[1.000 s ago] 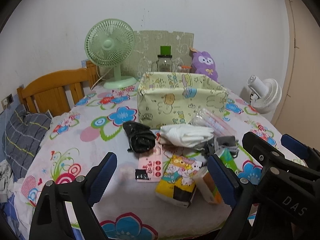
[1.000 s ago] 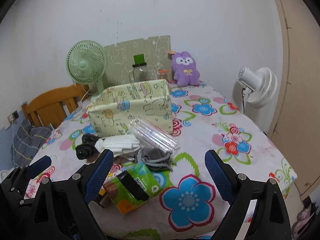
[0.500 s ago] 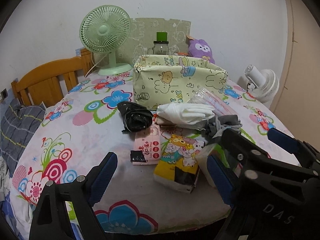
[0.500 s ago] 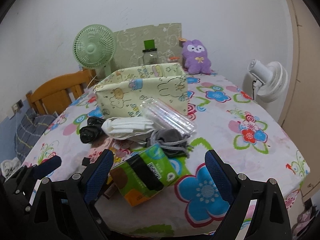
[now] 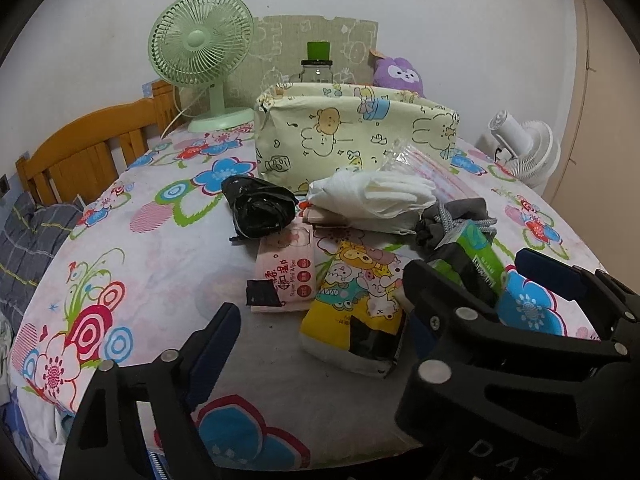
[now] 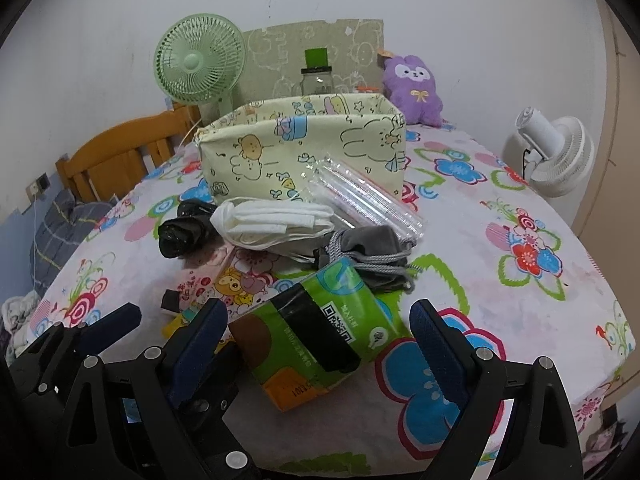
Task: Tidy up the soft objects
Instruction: 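Reach the right tool to the green tissue pack while the left tool reaches the yellow snack box, then grasp and lift the green tissue pack with the right tool while the left lifts the yellow box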
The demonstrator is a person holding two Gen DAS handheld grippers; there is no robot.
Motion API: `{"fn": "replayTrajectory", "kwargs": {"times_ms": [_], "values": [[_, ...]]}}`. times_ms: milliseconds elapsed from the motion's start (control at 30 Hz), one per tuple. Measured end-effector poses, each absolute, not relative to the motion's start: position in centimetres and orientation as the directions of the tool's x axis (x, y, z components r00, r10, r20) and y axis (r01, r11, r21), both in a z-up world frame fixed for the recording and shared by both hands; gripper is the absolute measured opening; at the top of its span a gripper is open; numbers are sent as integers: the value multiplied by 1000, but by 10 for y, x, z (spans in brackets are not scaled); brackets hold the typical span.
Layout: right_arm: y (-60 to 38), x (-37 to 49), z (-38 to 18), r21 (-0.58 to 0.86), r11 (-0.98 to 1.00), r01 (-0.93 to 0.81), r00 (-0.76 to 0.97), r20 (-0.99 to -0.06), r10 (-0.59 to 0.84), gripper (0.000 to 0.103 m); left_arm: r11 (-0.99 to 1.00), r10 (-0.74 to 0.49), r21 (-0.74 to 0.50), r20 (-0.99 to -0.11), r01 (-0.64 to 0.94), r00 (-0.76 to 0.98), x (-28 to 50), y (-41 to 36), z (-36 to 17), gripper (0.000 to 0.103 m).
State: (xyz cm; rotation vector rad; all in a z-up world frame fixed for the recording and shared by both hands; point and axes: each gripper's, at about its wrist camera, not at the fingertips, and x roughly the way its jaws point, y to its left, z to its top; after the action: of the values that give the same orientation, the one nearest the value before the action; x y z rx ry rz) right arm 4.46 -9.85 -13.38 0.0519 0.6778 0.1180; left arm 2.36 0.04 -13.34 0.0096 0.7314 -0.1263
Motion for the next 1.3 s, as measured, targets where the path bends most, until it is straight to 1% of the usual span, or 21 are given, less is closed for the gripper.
{"fn": "replayTrajectory", "kwargs": {"times_ms": [33, 200, 300, 367, 467, 500, 533, 633, 767, 1300], "values": [[-98, 46, -135, 87, 992, -91, 769, -627, 126, 94, 992, -114, -37, -666, 119, 737, 24, 1, -134, 81], [-101, 52, -142, 105, 991, -87, 756, -641, 134, 94, 991, -126, -46, -663, 128, 738, 26, -1, -137, 74], [-102, 54, -144, 114, 990, -80, 752, -645, 135, 94, 989, -138, -49, -663, 141, 736, 26, -4, -138, 66], [-102, 55, -145, 121, 989, -82, 750, -647, 141, 90, 987, -148, -51, -663, 153, 734, 25, -7, -138, 56], [-101, 54, -145, 123, 989, -84, 749, -647, 144, 86, 987, -143, -45, -663, 152, 735, 25, -9, -138, 54], [-101, 54, -145, 120, 990, -81, 751, -645, 139, 82, 987, -143, -45, -663, 151, 735, 25, -9, -138, 54], [-101, 53, -144, 118, 990, -79, 753, -643, 136, 80, 988, -142, -47, -663, 149, 735, 25, -9, -137, 53], [-103, 52, -144, 128, 989, -77, 754, -642, 142, 78, 988, -139, -47, -661, 145, 738, 24, -9, -137, 51], [-103, 49, -139, 127, 989, -78, 760, -635, 142, 77, 989, -136, -42, -655, 144, 743, 22, -10, -133, 49], [-105, 45, -105, 129, 990, -65, 799, -587, 129, 76, 988, -146, -58, -617, 141, 774, 24, -12, -103, 49]]}}
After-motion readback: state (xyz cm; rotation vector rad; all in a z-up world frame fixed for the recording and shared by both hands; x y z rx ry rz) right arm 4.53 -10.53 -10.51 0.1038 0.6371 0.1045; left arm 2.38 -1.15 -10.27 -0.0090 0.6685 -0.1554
